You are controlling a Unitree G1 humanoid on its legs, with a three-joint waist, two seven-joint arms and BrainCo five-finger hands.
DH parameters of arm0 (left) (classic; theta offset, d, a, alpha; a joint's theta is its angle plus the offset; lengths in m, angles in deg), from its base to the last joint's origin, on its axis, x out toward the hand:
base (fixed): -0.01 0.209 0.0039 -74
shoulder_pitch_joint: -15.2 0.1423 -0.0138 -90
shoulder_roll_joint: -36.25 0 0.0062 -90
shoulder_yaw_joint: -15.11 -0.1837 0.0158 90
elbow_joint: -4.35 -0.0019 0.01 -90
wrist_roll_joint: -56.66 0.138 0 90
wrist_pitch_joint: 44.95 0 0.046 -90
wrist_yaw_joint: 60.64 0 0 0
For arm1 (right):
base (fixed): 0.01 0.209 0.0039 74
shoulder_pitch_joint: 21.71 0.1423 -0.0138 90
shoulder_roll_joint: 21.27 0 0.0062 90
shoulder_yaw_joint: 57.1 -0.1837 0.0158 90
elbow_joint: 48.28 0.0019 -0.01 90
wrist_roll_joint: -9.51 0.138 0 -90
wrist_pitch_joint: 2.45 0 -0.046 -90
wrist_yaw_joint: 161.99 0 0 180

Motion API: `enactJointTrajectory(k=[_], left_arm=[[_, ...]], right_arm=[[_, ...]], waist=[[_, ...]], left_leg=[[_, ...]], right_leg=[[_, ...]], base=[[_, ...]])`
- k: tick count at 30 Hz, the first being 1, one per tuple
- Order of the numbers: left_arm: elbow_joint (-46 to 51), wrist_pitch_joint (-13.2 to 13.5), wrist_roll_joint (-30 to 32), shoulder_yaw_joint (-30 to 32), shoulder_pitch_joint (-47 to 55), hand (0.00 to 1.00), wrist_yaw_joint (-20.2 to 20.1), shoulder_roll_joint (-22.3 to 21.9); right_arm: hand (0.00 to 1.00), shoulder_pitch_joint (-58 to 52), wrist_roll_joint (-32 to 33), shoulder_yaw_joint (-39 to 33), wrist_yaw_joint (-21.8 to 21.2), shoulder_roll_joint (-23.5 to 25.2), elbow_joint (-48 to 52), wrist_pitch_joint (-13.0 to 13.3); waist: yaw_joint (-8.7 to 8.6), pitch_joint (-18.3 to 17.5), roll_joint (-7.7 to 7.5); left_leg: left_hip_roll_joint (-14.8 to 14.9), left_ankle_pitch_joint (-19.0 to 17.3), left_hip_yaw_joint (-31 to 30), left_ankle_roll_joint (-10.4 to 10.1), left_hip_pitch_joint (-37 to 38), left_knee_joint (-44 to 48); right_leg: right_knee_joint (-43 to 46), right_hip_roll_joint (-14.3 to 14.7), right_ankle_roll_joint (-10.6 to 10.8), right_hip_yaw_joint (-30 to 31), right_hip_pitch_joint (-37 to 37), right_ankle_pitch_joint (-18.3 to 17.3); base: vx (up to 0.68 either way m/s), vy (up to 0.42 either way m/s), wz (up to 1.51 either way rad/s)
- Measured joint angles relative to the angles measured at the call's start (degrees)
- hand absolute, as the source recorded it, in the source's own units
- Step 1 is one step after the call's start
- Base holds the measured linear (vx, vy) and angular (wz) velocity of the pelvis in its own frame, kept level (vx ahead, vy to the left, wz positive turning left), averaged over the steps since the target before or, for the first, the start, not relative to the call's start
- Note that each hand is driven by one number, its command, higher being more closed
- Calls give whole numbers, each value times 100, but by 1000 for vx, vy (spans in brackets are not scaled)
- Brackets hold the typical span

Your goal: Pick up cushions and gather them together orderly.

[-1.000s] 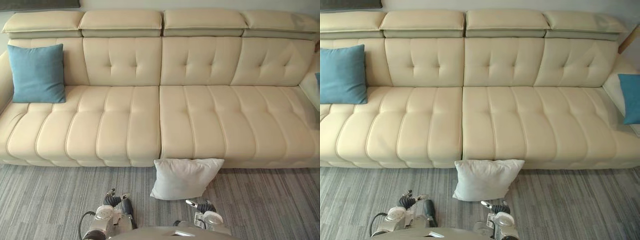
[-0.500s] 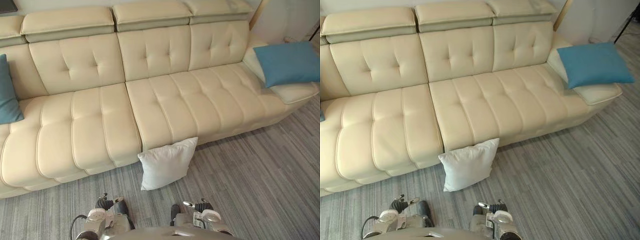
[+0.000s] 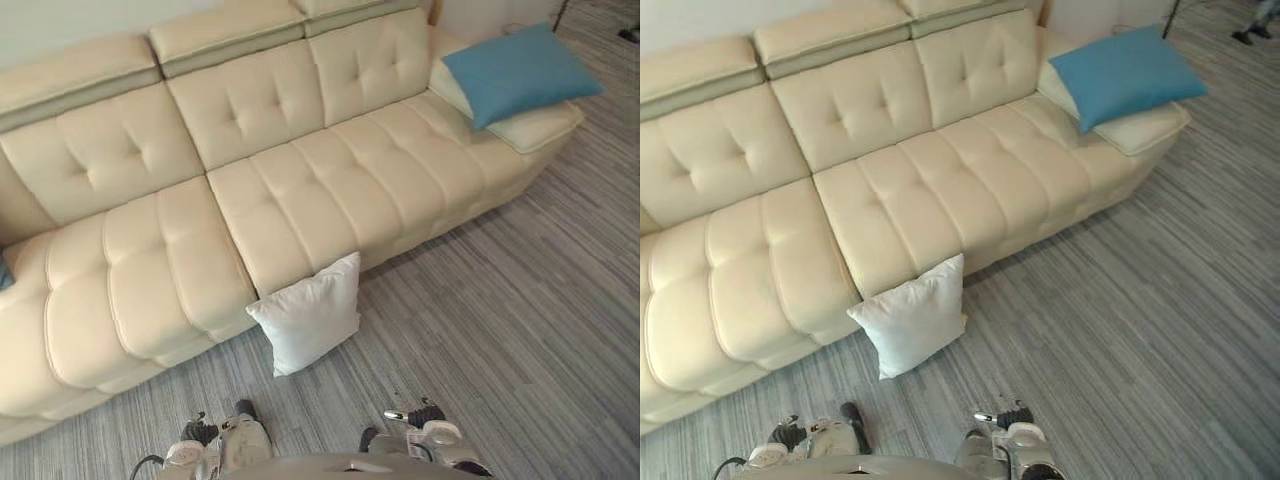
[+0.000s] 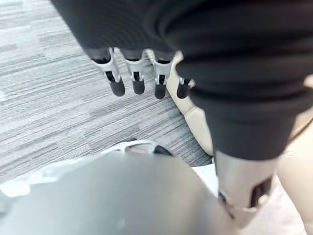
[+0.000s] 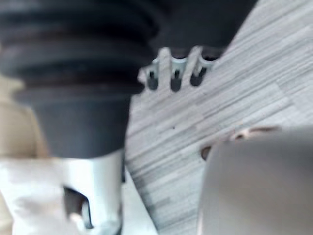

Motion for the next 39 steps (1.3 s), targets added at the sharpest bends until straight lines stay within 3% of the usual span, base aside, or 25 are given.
enactJointTrajectory(k=[3, 6, 8, 11, 14, 15, 18, 19, 22, 23, 24, 25, 26, 27, 28, 30, 32, 35, 38, 39], left_arm=[[-32, -1, 56, -58, -67, 0, -13, 37], [-33, 0, 59, -34, -90, 0, -55, 47], [-36, 0, 59, 38, -95, 0, -118, 95], [-30, 0, 53, 147, -56, 0, -136, 134], [-21, -8, 52, 124, 15, 0, -136, 124], [21, -22, 52, 76, 86, 0, -139, 185], [68, -68, 51, 201, 116, 0, -128, 193], [142, -70, 50, 225, 137, 0, -125, 180], [123, -82, 46, 286, 136, 0, -122, 158], [118, -89, 45, 285, 137, 0, -118, 150], [108, -91, 46, 281, 160, 0, -119, 161], [89, -89, 47, 282, 181, 0, -113, 165], [11, -88, 45, 286, 185, 0, -109, 84], [-41, -67, 45, 301, 244, 0, -114, -69], [-41, -67, 43, 327, 236, 0, -108, -117], [-19, -65, 41, 594, 220, 0, -106, -244], [40, -64, 41, 751, 201, 0, -104, -260], [262, -57, 39, 752, 221, 0, -73, -249], [408, -57, 37, 748, 218, 0, 8, -257], [408, -60, 38, 740, 164, 0, 9, -231]], right_arm=[[0, -123, 20, -204, 17, -12, -1, 2], [0, -200, 55, -234, 17, -12, 0, 1], [0, -195, 55, -234, 15, 60, -4, -3], [0, -168, 55, -214, 10, 173, 8, 1], [0, -190, 57, -183, -4, 220, 240, 54], [0, -198, 60, -168, -9, 266, 412, 86], [0, -239, 63, -164, -19, 284, 448, 88], [0, -231, 61, -134, -21, 290, 447, 86], [0, -120, 64, -118, -51, 278, 437, 85], [0, -64, 64, -118, -60, 263, 439, 86], [0, -64, 57, -99, -62, 240, 425, 74], [0, -131, 55, -86, -62, 222, 407, 65], [0, -174, 51, -91, -67, 100, 357, 54], [0, -191, 50, -95, -64, -54, 247, 46], [0, -168, 51, -109, -64, -78, 212, 41], [0, -220, 54, -219, -67, -115, 220, 32], [0, -337, 62, -239, -59, -72, 228, 36], [0, -490, 127, -253, -27, -31, 277, 65], [0, -527, 226, -425, 7, 73, 483, 73], [0, -493, 241, -478, 7, 108, 501, 79]], waist=[[17, 64, -105], [54, 102, -173], [112, 183, -306], [207, 190, -454], [189, 172, -450], [84, 157, -505], [49, 130, -548], [21, 122, -530], [-2, 128, -495], [-34, 136, -471], [-93, 131, -480], [-121, 125, -484], [-136, 92, -349], [-69, -63, -130], [-63, -84, -27], [-70, -90, 60], [-77, -71, 30], [-3, -43, -11], [24, -32, -24], [19, 14, -108]], left_leg=[[-491, -366, -422, 1, 85, -16], [-731, -561, -465, 40, 163, -72], [-871, -730, -631, 36, 181, 2], [-943, -1226, -737, 129, 249, 373], [-918, -1462, -541, 230, 540, 465], [-929, -1560, -491, 299, 603, 628], [-1027, -1728, -477, 397, 897, 693], [-980, -1814, -579, 414, 971, 676], [-836, -1903, -666, 297, 1069, 544], [-799, -1926, -724, 252, 1122, 486], [-808, -1978, -851, 102, 1287, 364], [-840, -2001, -953, 26, 1350, 301], [-744, -2039, -1153, -32, 1522, 171], [-637, -1929, -1269, -117, 1605, -31], [-595, -1822, -1358, -216, 1594, 0], [-409, -1534, -1569, -237, 1140, 1043], [-224, -1197, -1520, -246, 753, 2031], [-29, -1258, -976, -119, 244, 2970], [-52, -1112, -301, 140, -217, 2438], [-154, -1105, -131, 136, -150, 2118]], right_leg=[[-160, -139, 92, 224, 28, 110], [-722, -245, 185, 466, 220, 456], [-926, -263, 150, 666, 279, 567], [-636, -275, 83, 952, 247, 434], [1153, -310, 195, 1053, -541, 309], [2055, -402, 236, 1058, -922, 335], [3010, -661, 138, 932, -1272, 254], [2917, -654, 36, 729, -1259, -136], [2094, -373, -55, 525, -1566, -399], [1756, -299, -75, 545, -1635, -329], [993, -248, -56, 612, -1610, 55], [973, -237, -24, 609, -1514, 534], [1174, -141, -75, 499, -1424, 343], [1445, -12, -200, 411, -1542, 6], [1543, 11, -244, 376, -1552, -72], [1557, 46, -445, 65, -1297, -286], [1224, 38, -489, -161, -833, -311], [827, -9, -497, -474, -188, -316], [798, -187, -421, -787, 24, -337], [796, -292, -309, -901, 68, -357]], base=[[36, 87, -27], [62, 163, -29], [36, 144, -42], [56, 168, -62], [46, 116, -60], [94, 62, -25], [168, 0, -1], [201, -59, 25], [197, -137, 19], [324, -259, 33], [236, -190, 41], [311, -249, 49], [360, -203, 30], [444, -244, 20], [466, -233, 8], [388, -209, 26], [335, -163, 52], [237, -51, 49], [147, 88, 57], [110, 96, 83]])
